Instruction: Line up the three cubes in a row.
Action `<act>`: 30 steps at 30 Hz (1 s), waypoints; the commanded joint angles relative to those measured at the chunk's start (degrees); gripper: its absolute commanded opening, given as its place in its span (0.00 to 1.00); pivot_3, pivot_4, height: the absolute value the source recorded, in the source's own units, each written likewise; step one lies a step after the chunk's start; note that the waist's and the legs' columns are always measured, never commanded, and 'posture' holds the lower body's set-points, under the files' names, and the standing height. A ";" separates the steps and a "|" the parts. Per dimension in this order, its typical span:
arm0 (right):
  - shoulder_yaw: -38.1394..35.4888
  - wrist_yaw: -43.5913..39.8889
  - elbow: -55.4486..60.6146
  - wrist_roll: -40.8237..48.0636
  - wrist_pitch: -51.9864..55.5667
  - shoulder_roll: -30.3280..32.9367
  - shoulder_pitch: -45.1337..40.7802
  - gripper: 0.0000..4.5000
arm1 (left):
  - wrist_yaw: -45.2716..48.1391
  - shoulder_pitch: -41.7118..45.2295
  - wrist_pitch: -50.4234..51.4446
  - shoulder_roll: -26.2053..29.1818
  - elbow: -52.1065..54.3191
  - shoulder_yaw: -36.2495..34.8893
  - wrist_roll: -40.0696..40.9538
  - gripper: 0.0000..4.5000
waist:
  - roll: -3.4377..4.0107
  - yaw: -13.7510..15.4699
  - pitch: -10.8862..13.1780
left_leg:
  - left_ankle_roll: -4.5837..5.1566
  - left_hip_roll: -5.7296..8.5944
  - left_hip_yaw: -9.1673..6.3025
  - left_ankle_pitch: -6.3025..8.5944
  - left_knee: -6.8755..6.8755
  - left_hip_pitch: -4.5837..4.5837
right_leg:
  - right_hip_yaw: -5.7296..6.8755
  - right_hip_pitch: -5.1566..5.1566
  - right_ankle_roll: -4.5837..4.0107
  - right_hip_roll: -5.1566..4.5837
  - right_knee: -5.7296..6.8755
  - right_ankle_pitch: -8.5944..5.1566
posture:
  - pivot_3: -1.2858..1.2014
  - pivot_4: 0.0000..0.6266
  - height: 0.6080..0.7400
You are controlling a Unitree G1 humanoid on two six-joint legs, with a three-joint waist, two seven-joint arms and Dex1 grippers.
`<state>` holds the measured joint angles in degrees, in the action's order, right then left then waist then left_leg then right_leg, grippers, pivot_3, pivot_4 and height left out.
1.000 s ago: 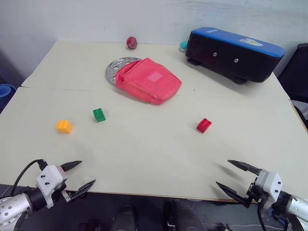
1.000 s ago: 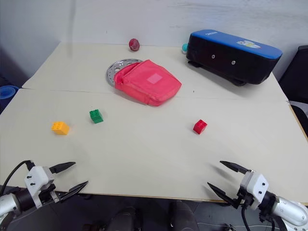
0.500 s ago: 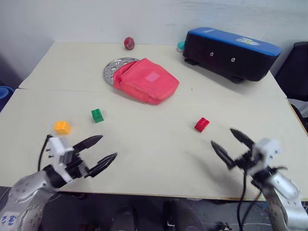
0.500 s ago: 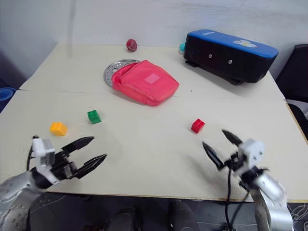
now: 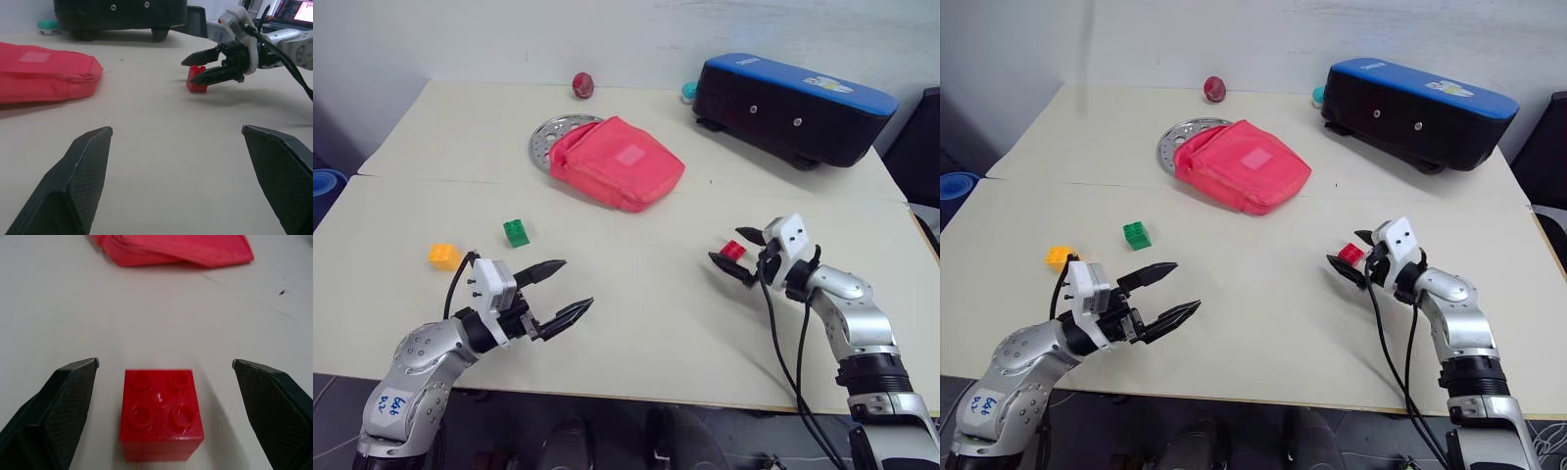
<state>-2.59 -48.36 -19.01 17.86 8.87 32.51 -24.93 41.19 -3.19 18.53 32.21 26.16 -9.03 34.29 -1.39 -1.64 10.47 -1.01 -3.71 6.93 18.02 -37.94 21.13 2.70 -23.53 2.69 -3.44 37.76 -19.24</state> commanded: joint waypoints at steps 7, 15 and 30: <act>-2.06 -5.18 -3.48 0.63 -4.89 0.10 -2.33 0.41 | 0.73 -0.70 -0.51 0.82 1.72 -1.09 -0.38 1.00 | 0.00 -0.13 0.00 | -0.01 -0.01 0.00 -0.01 0.00 -0.02 | 0.00 0.00 0.00 0.01 0.03 0.00 | 0.52 0.24 1.00; 9.11 -23.55 19.38 4.53 0.65 4.20 3.43 0.34 | 5.00 -2.70 -1.91 3.57 -0.82 -1.65 -1.54 1.00 | 0.03 -0.16 0.02 | 0.02 -0.05 -0.03 0.01 0.05 -0.04 | 0.02 0.02 0.00 0.01 -0.01 0.00 | 0.52 0.24 1.00; 15.86 -20.31 22.05 -3.44 -3.03 3.87 10.30 0.34 | 16.21 -5.56 -4.25 7.93 1.31 0.62 -1.96 1.00 | 0.02 0.00 0.01 | 0.08 0.00 -0.07 0.06 0.03 -0.05 | 0.08 0.05 -0.01 -0.07 -0.05 0.00 | 0.52 0.24 1.00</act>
<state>13.58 -67.65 4.09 14.83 6.90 35.33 -14.92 54.97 -8.50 16.34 39.35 25.91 -8.89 32.98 -1.37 -1.64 10.49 -0.92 -3.70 6.86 18.09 -37.92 21.09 2.78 -23.47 2.68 -3.52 37.71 -19.24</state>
